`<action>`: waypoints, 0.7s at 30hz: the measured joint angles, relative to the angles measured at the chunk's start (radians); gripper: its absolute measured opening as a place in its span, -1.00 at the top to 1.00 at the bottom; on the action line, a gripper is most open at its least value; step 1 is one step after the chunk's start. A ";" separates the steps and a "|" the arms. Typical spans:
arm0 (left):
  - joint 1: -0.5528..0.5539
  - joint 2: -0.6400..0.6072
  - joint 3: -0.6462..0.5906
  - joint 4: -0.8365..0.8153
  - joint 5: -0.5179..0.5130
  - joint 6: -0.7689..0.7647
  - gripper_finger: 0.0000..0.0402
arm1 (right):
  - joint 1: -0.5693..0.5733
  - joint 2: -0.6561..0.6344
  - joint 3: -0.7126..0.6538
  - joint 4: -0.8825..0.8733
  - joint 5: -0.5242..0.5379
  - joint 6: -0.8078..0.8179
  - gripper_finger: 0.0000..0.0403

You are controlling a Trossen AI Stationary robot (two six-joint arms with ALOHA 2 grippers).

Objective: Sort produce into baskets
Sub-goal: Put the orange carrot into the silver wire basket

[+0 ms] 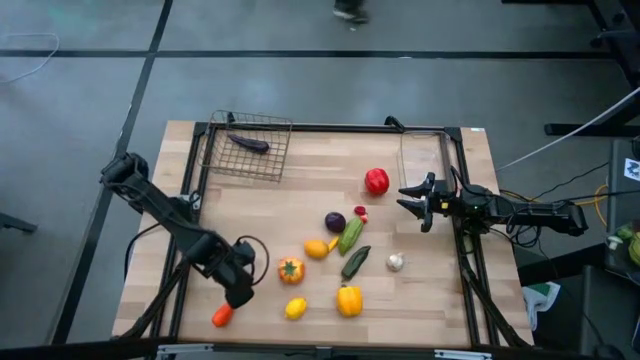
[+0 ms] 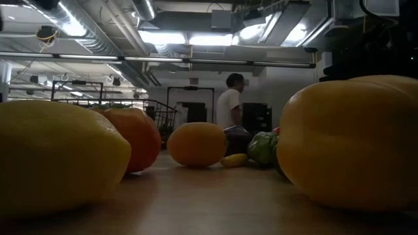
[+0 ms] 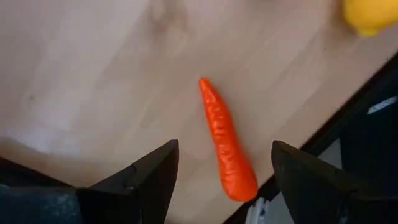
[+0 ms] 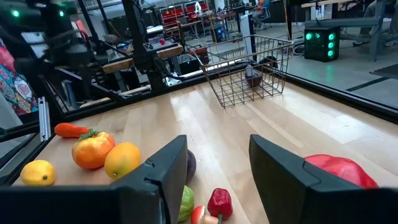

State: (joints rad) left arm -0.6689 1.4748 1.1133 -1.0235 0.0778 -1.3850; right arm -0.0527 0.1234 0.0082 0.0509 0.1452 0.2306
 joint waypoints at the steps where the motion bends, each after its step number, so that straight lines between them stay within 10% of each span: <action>1: -0.010 0.001 -0.018 0.022 0.000 -0.014 -0.25 | 0.000 0.000 0.000 0.000 0.000 0.000 0.14; 21: -0.047 0.182 -0.161 0.292 0.045 -0.085 -0.25 | 0.000 0.000 0.000 0.000 0.000 0.000 0.14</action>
State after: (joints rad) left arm -0.7158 1.6570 0.9527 -0.7315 0.1230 -1.4704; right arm -0.0525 0.1234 0.0082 0.0505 0.1452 0.2306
